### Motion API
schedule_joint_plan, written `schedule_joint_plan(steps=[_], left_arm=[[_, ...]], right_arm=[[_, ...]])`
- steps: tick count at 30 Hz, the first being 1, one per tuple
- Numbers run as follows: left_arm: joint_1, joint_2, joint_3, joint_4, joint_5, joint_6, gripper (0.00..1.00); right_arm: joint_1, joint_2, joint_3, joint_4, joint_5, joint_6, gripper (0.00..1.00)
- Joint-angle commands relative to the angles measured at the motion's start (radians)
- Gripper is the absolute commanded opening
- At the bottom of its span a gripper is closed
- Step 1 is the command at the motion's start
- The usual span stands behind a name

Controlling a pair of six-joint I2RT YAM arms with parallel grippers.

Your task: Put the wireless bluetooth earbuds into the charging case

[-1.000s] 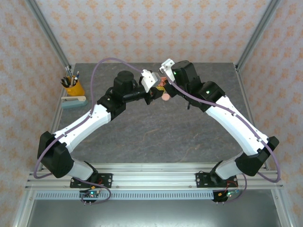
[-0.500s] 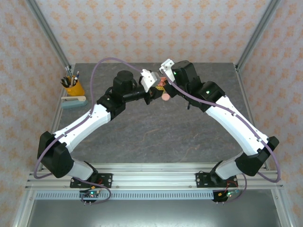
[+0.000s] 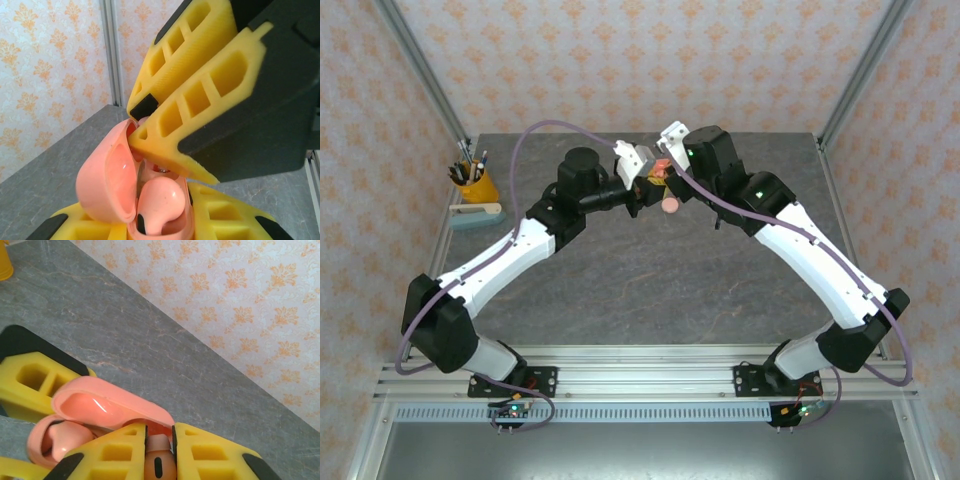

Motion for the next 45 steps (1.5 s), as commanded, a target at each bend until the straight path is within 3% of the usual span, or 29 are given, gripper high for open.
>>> schedule_joint_plan(steps=[1,11,23,45], left_arm=[[0.004,0.005,0.005,0.135,0.013,-0.030,0.00],[0.004,0.017,-0.008,0.155,0.013,-0.045,0.00],[0.004,0.016,-0.020,0.165,0.012,-0.051,0.00],[0.004,0.011,-0.037,0.175,0.006,-0.051,0.00]], right_arm=[[0.013,0.020,0.021,-0.017,-0.024,0.013,0.22],[0.013,0.039,0.077,-0.007,-0.002,0.023,0.37],[0.013,0.058,0.157,0.004,-0.030,0.080,0.48],[-0.048,0.090,0.261,0.001,0.011,0.259,0.55]])
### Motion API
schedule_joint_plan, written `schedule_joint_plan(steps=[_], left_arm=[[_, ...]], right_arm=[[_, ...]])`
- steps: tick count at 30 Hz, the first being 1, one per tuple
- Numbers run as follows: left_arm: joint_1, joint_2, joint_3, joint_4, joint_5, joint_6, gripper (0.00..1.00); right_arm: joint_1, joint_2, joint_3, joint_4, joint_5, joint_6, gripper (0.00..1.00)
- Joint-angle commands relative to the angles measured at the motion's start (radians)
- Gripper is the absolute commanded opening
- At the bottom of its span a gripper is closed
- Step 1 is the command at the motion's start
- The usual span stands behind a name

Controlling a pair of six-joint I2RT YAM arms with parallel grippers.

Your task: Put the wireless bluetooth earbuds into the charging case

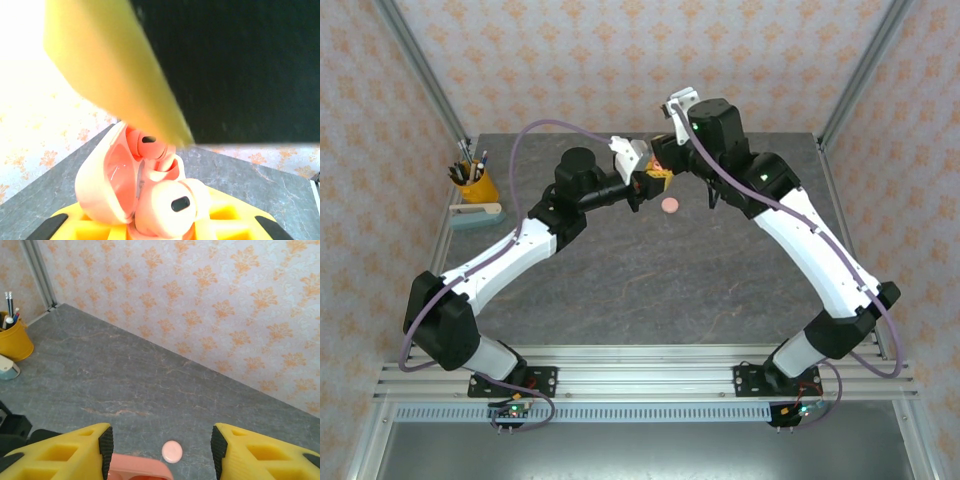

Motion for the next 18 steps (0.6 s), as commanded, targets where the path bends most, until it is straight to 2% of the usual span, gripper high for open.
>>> schedule_joint_plan(steps=[1,9,12,18], left_arm=[[-0.008,0.000,-0.014,0.044,0.008,-0.002,0.00],[-0.008,-0.002,-0.024,0.049,0.009,0.010,0.00],[-0.004,-0.002,-0.025,0.051,0.016,0.014,0.00],[0.004,0.000,-0.033,0.076,0.045,0.002,0.00]], right_arm=[[-0.027,-0.011,0.031,0.006,0.028,0.073,0.55],[-0.125,-0.052,0.024,-0.074,-0.028,0.267,0.48],[-0.159,-0.070,0.003,-0.105,-0.074,0.352,0.39],[-0.194,-0.086,-0.052,-0.133,-0.169,0.456,0.10]])
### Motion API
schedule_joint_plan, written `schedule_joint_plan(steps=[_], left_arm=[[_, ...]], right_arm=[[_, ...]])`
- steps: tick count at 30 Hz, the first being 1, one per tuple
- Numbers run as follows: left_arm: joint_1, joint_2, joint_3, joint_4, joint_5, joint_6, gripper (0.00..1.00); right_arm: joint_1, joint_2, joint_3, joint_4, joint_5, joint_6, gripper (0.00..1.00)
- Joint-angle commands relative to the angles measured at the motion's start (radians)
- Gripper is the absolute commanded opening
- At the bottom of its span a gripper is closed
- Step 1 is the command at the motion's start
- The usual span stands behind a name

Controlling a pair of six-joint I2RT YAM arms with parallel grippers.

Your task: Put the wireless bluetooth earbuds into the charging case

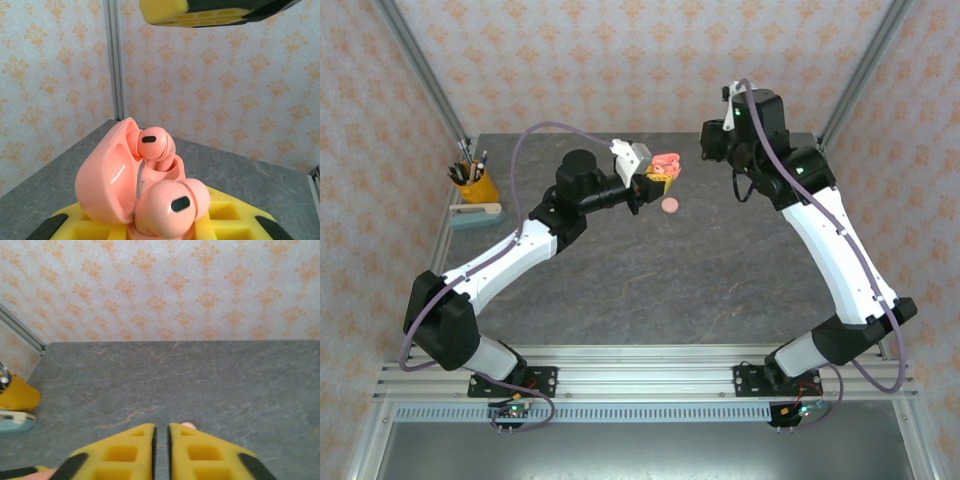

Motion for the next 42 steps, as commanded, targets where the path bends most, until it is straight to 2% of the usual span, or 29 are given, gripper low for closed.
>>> schedule_joint_plan(steps=[1,5,15,27,42], left_arm=[[0.006,0.001,-0.012,0.073,0.039,-0.005,0.00],[0.012,0.005,-0.031,0.115,0.064,-0.022,0.00],[0.046,0.032,-0.065,0.222,0.158,-0.082,0.00],[0.049,0.057,-0.055,0.222,0.195,-0.091,0.00],[0.049,0.081,-0.048,0.222,0.209,-0.104,0.00]], right_arm=[[-0.006,-0.015,-0.033,-0.050,-0.073,0.095,0.06],[-0.006,-0.007,-0.068,-0.068,-0.121,0.122,0.00],[-0.007,0.022,-0.097,-0.078,-0.209,0.157,0.00],[-0.006,0.072,-0.070,-0.060,-0.299,0.159,0.00],[-0.007,0.060,-0.061,-0.054,-0.253,0.137,0.00]])
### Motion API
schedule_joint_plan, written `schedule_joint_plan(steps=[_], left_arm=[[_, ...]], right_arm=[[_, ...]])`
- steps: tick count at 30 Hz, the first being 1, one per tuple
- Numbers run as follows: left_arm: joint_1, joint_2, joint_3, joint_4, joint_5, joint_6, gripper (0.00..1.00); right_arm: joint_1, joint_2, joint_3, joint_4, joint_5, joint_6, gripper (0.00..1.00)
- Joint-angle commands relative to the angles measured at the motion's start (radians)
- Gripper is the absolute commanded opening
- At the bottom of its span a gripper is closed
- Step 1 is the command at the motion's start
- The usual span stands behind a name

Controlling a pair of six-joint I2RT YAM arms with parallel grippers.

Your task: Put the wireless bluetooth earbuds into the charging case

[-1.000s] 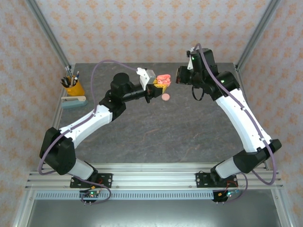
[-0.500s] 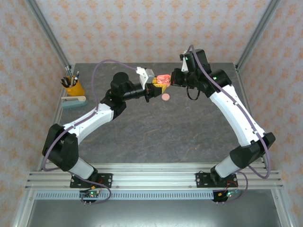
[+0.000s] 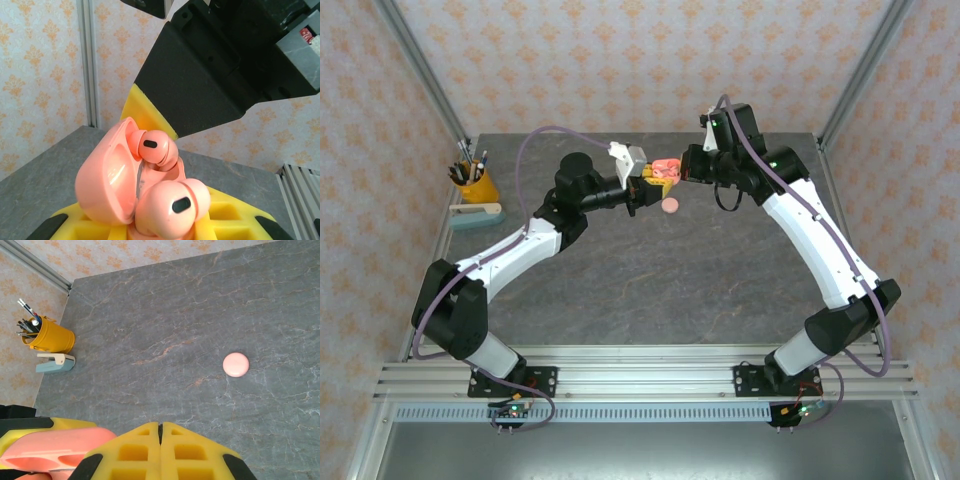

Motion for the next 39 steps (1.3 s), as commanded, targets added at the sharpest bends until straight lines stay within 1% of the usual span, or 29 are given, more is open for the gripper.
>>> schedule_joint_plan(steps=[1,6,12,16,22,26,30,33,39], left_arm=[[0.001,0.016,0.006,0.041,0.033,-0.018,0.00],[0.002,0.016,0.008,0.036,0.036,-0.018,0.00],[0.001,0.021,0.010,0.035,0.038,-0.018,0.00],[0.001,0.022,0.009,0.034,0.040,-0.020,0.00],[0.002,0.024,0.008,0.033,0.041,-0.021,0.00],[0.000,0.029,0.011,0.034,0.040,-0.024,0.00],[0.000,0.030,0.012,0.032,0.038,-0.024,0.00],[0.000,0.030,0.008,0.032,0.038,-0.027,0.00],[0.000,0.029,0.006,0.034,0.039,-0.028,0.00]], right_arm=[[0.001,-0.006,0.032,0.010,0.008,-0.014,0.00],[0.001,-0.005,0.039,0.019,-0.019,-0.018,0.00],[0.002,-0.019,0.028,0.038,-0.118,-0.043,0.00],[0.002,-0.046,0.006,0.042,-0.173,-0.088,0.00],[0.002,-0.085,-0.030,0.046,-0.206,-0.123,0.00],[0.002,-0.094,-0.048,0.071,-0.260,-0.120,0.00],[0.001,-0.094,-0.034,0.029,-0.154,-0.119,0.00],[0.000,-0.095,-0.023,-0.003,-0.028,-0.094,0.02],[0.000,-0.107,-0.026,-0.001,0.038,-0.072,0.03]])
